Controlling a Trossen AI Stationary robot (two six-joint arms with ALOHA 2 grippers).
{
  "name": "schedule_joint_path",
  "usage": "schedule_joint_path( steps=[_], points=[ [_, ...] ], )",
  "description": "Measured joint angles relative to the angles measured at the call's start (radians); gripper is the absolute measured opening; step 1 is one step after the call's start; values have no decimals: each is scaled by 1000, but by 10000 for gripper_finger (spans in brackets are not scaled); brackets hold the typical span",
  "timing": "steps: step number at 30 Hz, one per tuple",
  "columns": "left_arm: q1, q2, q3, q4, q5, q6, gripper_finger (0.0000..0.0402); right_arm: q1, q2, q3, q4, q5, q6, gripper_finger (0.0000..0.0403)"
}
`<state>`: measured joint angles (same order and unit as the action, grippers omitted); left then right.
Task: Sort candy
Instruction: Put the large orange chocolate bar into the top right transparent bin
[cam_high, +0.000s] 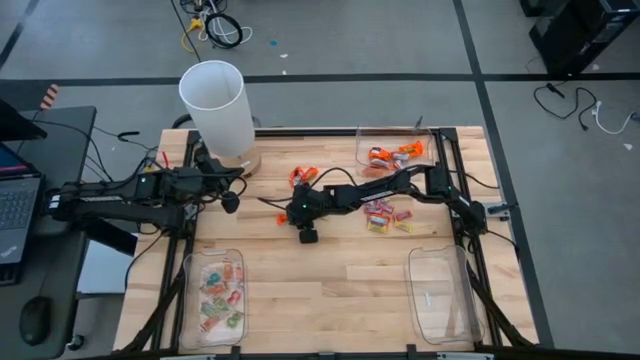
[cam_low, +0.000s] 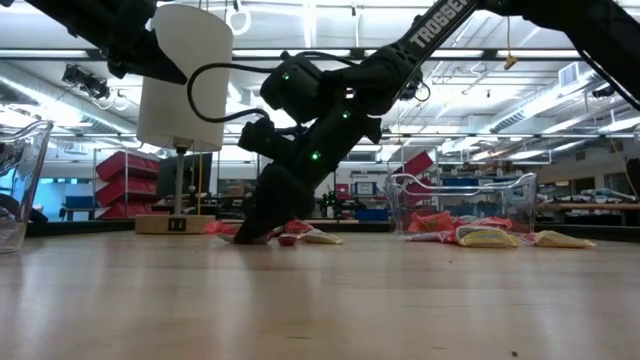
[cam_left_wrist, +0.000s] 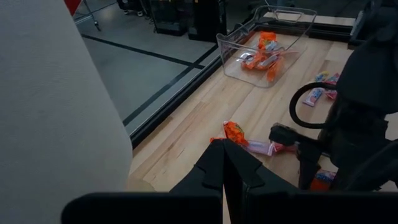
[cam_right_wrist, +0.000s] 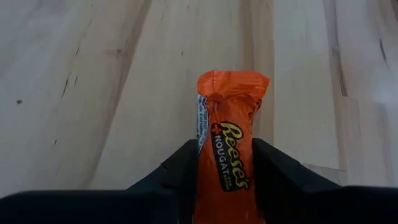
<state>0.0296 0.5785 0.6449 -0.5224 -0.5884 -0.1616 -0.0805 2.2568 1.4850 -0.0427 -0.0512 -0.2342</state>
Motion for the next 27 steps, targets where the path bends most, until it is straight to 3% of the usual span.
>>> schedule_joint_path(
  steps=[27],
  points=[
    [0,0,0,0,0,0,0,1,-58,-1,-34,28,44,113]
  ],
)
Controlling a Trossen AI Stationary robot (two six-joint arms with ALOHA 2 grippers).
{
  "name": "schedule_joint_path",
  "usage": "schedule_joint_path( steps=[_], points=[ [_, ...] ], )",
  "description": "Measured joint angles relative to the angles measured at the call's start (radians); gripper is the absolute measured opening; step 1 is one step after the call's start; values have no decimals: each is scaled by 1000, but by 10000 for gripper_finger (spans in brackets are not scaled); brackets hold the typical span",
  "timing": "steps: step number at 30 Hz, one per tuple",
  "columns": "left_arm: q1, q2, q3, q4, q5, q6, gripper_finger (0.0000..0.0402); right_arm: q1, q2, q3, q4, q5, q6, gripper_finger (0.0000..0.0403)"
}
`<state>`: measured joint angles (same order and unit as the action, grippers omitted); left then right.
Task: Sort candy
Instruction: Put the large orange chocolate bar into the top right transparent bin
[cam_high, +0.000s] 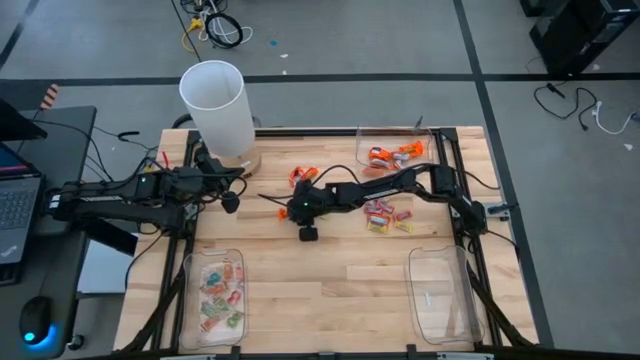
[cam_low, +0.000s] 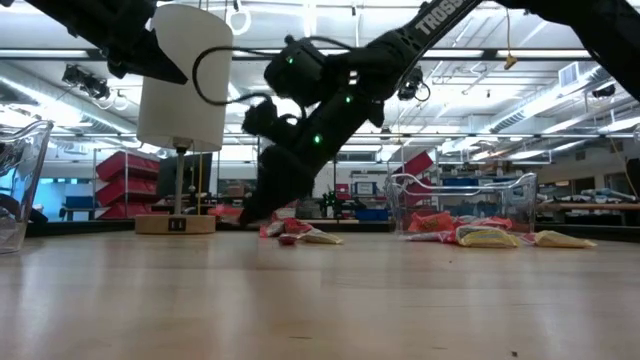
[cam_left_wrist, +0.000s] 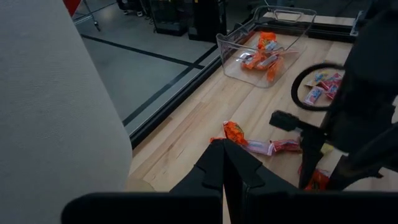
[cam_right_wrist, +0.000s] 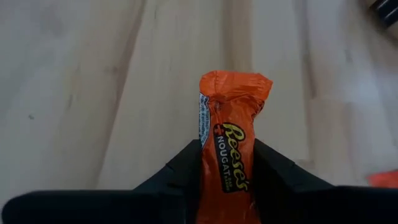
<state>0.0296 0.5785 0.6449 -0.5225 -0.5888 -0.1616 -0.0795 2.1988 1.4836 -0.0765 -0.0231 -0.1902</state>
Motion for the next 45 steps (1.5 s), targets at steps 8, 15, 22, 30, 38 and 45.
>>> schedule_joint_path(
  steps=[8,15,22,30,38,45],
  points=[
    [0,0,0,0,0,0,0,0,-103,1,-114,0,-11,110],
    [0,0,0,0,0,0,0,-15,-228,1,-287,0,-43,98],
    [0,0,0,0,0,0,0,-54,-346,1,-425,5,-39,95],
    [0,0,0,-8,0,0,0,-114,-447,1,-583,76,15,87],
    [0,0,0,-30,1,0,0,-184,-575,-85,-642,138,76,83],
    [0,0,0,-19,24,0,0,-265,-784,-379,-462,275,260,82]
  ],
)
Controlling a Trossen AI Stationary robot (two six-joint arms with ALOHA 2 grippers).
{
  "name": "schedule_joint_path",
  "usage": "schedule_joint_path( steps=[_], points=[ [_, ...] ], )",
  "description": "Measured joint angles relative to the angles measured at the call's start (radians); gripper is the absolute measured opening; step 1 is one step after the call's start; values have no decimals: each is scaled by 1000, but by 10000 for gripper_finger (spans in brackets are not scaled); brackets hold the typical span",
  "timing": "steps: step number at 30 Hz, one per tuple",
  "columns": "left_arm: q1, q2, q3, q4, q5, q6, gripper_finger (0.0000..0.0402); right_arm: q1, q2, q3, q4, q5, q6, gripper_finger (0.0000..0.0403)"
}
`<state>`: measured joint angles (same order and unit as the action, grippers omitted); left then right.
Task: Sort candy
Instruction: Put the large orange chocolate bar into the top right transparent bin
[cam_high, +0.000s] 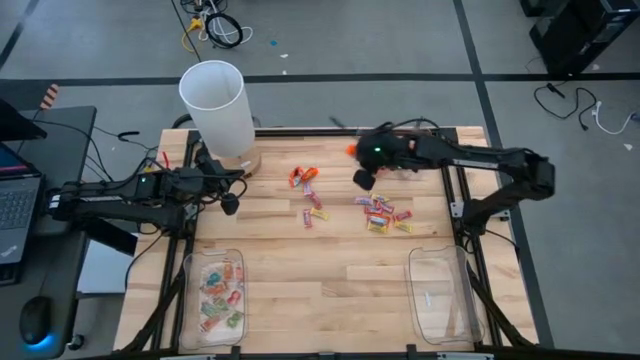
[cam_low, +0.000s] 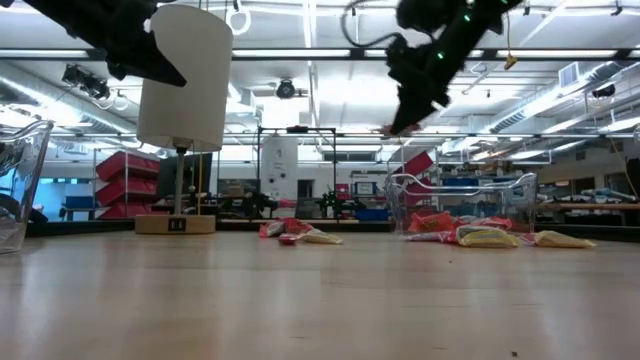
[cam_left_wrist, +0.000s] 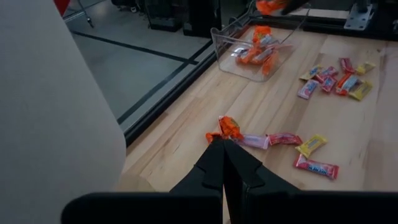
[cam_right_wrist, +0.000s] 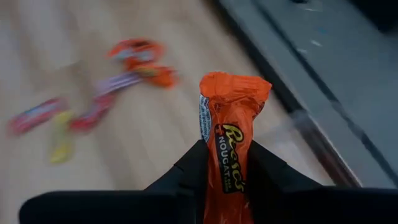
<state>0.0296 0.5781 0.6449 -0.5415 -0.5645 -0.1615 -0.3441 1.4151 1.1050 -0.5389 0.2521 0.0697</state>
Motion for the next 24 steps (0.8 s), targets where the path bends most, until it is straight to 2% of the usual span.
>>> schedule_joint_path(
  steps=[3,8,17,24],
  points=[
    [0,0,0,19,0,9,0,-41,-56,-103,69,67,168,82],
    [0,4,0,35,-1,19,0,-116,-86,-190,102,67,428,82],
    [0,4,0,34,0,1,0,-189,-40,-214,203,33,472,81],
    [0,5,0,32,0,0,0,-195,80,-213,214,-19,509,80]
  ],
)
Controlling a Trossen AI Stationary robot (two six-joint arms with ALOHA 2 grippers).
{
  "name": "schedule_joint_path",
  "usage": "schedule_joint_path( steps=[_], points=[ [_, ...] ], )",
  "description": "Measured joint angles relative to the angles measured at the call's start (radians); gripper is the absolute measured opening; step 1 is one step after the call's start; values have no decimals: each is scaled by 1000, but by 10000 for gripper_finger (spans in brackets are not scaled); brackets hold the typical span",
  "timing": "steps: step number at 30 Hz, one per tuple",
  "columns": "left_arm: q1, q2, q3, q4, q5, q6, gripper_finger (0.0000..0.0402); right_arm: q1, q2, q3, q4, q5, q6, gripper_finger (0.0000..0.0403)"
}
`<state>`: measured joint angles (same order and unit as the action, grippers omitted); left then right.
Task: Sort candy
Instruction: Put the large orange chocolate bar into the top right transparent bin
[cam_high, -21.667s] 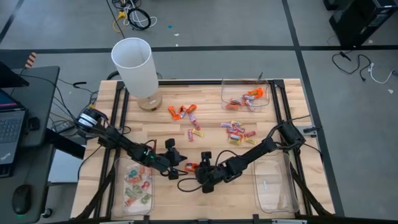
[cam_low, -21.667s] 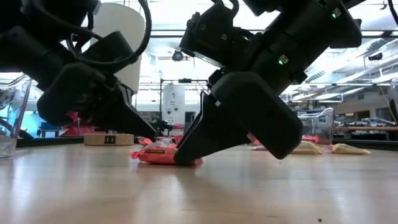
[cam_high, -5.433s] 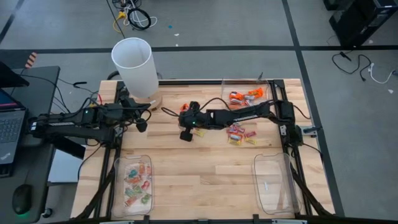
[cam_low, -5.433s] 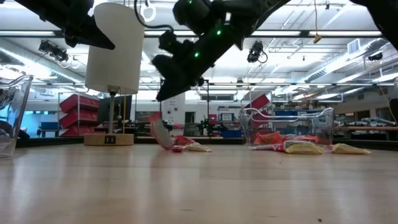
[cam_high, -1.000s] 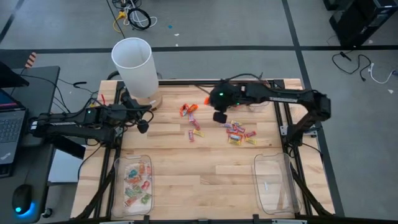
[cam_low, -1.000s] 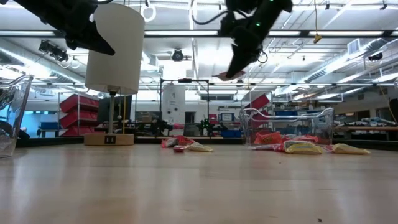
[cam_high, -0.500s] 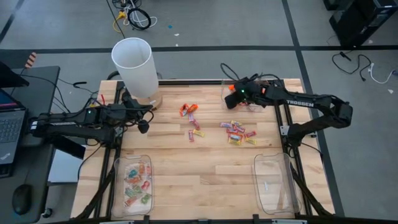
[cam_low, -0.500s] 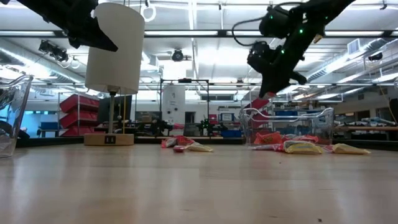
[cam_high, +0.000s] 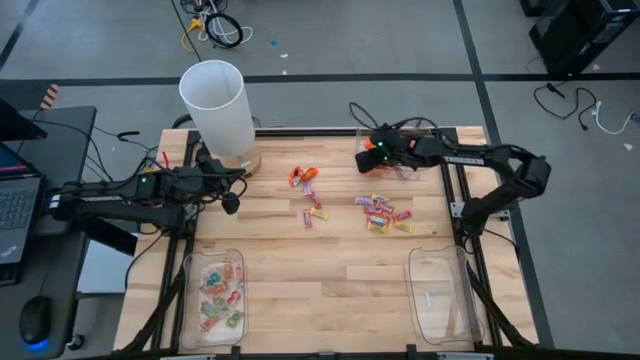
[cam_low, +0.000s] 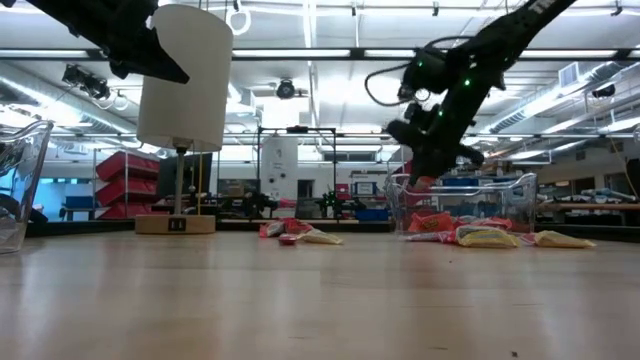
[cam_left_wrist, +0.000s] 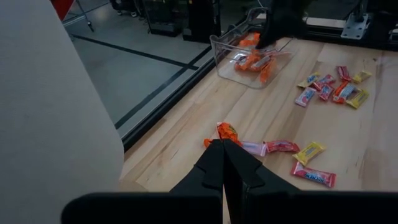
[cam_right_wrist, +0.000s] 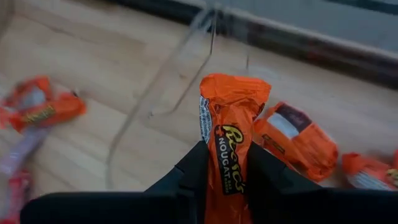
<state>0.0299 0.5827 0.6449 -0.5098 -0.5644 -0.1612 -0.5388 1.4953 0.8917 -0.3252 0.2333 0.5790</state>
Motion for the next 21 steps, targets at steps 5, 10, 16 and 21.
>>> schedule_joint_path(
  steps=[5,10,16,21],
  points=[
    [0,0,0,0,0,0,0,0,73,0,36,-4,-3,81],
    [0,0,0,-1,0,0,0,-5,86,0,66,-18,-8,81],
    [0,0,0,-1,0,0,0,-8,85,0,64,-18,-7,93],
    [0,0,0,-1,0,0,0,-8,85,0,64,-18,-10,111]
  ],
)
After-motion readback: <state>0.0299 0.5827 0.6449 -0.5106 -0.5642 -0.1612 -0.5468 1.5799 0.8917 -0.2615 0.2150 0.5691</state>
